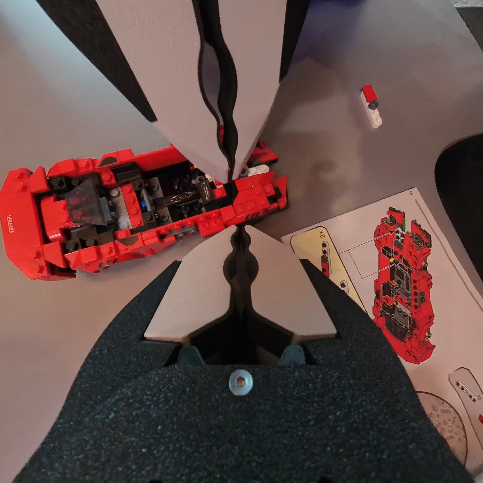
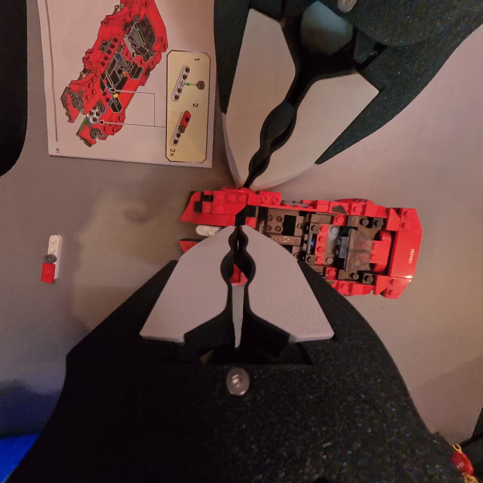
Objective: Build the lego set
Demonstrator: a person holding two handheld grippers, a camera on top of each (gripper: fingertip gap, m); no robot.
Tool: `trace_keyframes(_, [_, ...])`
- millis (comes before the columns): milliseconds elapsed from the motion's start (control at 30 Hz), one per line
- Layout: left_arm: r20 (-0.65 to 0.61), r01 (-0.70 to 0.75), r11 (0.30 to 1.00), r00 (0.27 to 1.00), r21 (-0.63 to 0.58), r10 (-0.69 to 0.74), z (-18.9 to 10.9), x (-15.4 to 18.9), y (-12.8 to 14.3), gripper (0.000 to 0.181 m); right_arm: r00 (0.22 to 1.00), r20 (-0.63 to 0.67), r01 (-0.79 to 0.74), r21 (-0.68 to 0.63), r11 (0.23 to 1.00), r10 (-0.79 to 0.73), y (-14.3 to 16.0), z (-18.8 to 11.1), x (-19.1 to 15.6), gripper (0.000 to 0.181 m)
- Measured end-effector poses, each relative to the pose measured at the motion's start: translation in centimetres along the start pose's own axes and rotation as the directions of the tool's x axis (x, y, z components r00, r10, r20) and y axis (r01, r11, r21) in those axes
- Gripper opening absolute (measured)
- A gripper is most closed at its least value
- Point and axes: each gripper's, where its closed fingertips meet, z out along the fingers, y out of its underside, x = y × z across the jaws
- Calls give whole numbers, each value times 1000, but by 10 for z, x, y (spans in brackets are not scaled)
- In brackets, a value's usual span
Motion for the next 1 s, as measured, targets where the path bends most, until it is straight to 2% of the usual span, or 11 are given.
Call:
trace_keyframes(167, [8, 7, 1000, 1000, 3, -7, 0, -2, 1, 0, 1000, -3, -12, 23, 1000, 12, -2, 0, 1, 0])
trace_keyframes(267, [4, 3, 1000, 1000, 1, -3, 0, -1, 2, 0, 999, -25, -29, 85, 996, 31, -9, -12, 4, 0])
trace_keyframes(500, [5, 1, 1000, 1000, 2, -1, 0, -1, 2, 0, 998, -26, -56, 3, 998, 56, 6, -9, 1, 0])
trace_keyframes(633, [8, 2, 1000, 1000, 1, -2, 0, -2, 4, 0, 995, -43, -89, -2, 996, 89, 3, -13, -7, 17])
trace_keyframes(900, [12, -3, 1000, 1000, -7, 3, 1, -2, 4, 0, 983, -148, -123, -73, 990, 111, 6, -3, -7, 18])
trace_keyframes(1000, [11, -5, 1000, 1000, -5, 5, 0, -1, 4, 0, 982, -162, -112, -83, 990, 98, 5, -2, -6, 10])
